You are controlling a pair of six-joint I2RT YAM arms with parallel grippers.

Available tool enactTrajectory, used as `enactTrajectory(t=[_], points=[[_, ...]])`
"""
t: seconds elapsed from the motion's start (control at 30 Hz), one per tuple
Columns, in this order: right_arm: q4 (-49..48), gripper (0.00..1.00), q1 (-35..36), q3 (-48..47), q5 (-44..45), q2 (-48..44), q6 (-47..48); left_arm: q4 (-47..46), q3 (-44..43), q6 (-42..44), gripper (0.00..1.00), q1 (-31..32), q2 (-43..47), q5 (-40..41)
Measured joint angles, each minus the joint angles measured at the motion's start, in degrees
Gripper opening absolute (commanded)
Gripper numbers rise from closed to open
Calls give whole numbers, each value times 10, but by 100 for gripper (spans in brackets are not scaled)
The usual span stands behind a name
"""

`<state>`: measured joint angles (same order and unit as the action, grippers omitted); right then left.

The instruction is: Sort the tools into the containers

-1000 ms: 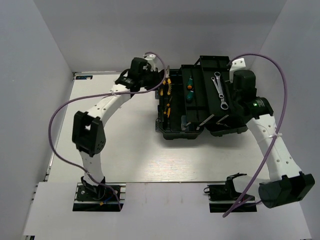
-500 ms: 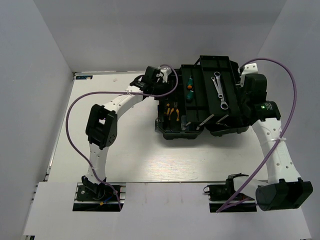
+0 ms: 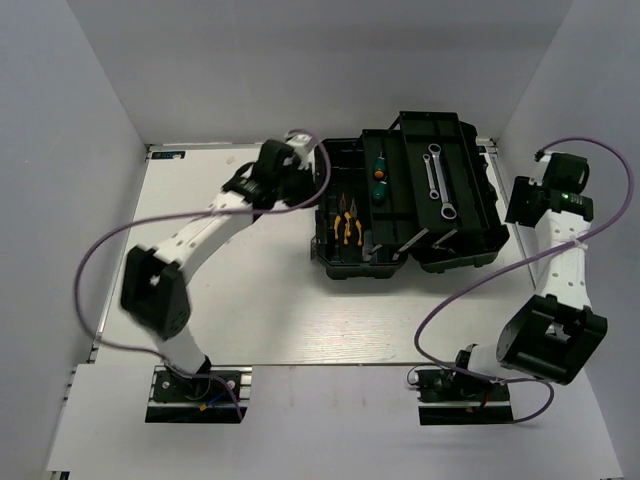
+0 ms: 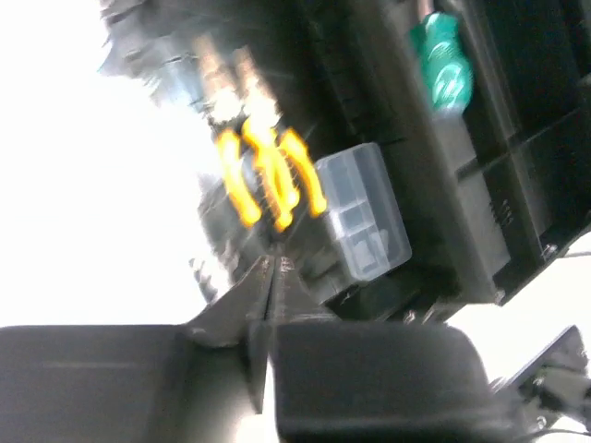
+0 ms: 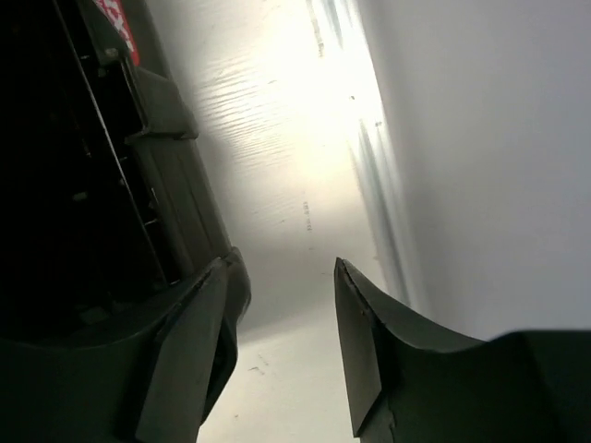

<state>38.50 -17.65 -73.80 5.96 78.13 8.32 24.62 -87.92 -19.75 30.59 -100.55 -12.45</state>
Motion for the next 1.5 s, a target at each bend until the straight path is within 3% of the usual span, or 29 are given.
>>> enactTrajectory(t=[0.03, 0.07, 0.17, 0.47, 0.77, 1.13, 1.5], points=[[0, 56, -14, 0, -23, 6, -3, -4, 49, 0, 37, -2, 46, 19], [-1, 58, -26, 0, -45, 11, -5, -4, 86, 3, 62, -5, 84, 35], [-1, 58, -50, -10, -106, 36, -8, -12, 167, -3, 75, -11, 177, 75], [-40, 59, -61, -53, -224, 125, -3, -26, 289, -6, 80, -13, 253, 95], [-71, 56, -64, -75, -241, 167, -3, -75, 357, -32, 81, -13, 260, 88], [-130, 55, -63, -64, -257, 78, -6, -100, 366, -42, 81, -13, 260, 87], [-112, 52, -62, -76, -333, 179, -9, -106, 366, -45, 81, -10, 255, 81]])
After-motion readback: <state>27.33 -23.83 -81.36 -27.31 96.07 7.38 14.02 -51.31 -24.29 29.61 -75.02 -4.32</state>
